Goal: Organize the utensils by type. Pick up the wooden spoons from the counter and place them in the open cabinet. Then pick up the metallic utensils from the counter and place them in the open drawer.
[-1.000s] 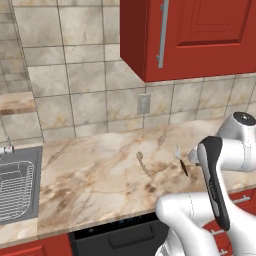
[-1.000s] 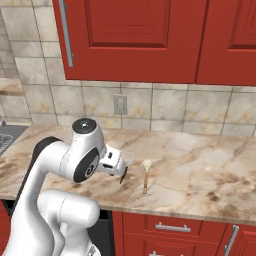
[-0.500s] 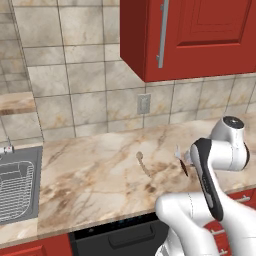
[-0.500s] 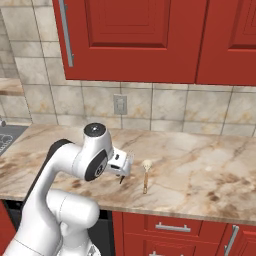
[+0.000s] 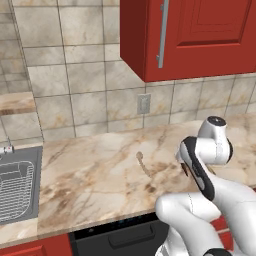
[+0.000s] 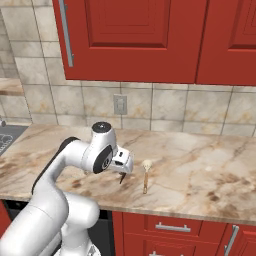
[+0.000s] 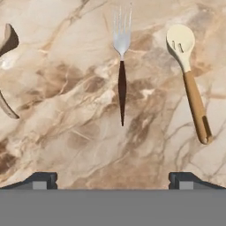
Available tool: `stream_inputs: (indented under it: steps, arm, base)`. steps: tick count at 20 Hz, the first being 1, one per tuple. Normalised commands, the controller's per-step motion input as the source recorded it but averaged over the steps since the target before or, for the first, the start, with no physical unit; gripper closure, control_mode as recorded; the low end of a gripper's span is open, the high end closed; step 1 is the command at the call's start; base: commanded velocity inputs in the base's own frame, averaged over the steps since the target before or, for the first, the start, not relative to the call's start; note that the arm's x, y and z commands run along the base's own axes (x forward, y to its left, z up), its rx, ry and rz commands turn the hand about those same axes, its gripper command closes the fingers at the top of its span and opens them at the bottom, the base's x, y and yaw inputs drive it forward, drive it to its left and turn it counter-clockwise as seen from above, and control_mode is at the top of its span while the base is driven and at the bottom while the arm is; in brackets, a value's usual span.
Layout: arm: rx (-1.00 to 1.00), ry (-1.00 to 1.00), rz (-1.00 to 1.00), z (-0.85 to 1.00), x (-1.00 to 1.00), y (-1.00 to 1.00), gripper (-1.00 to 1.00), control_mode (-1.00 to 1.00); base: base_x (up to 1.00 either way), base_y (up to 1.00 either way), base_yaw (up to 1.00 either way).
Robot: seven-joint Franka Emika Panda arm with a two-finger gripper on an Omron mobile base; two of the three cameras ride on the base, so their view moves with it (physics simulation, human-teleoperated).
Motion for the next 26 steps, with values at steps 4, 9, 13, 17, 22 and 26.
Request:
stream_inputs:
  steps: [4,9,13,17,22,26]
  arm:
    - [0.00,0.07,0.00,-0.32,0.51,-0.03,-1.00,-1.00]
    - [0.00,0.05,0.00,-0.34,0.46,-0.06,-1.00,-1.00]
    - [0.00,0.01,0.00,-0.38,0.35,-0.08,-1.00,-1.00]
    - [0.00,0.00,0.00,-0.37,0.22,-0.11,-1.00,-1.00]
    - [0.00,0.00,0.00,-0.33,0.21,-0.16,-1.00,-1.00]
    - [0.00,0.00,0.00,-0.29,0.21,-0.11,-1.00,-1.00]
  base:
    - [0.00,0.00,0.00]
    - [0.00,0.00,0.00]
    - [0.00,0.00,0.00]
    - [0.00,0.00,0.00]
    - [0.00,0.00,0.00]
    - [0.00,0.00,0.00]
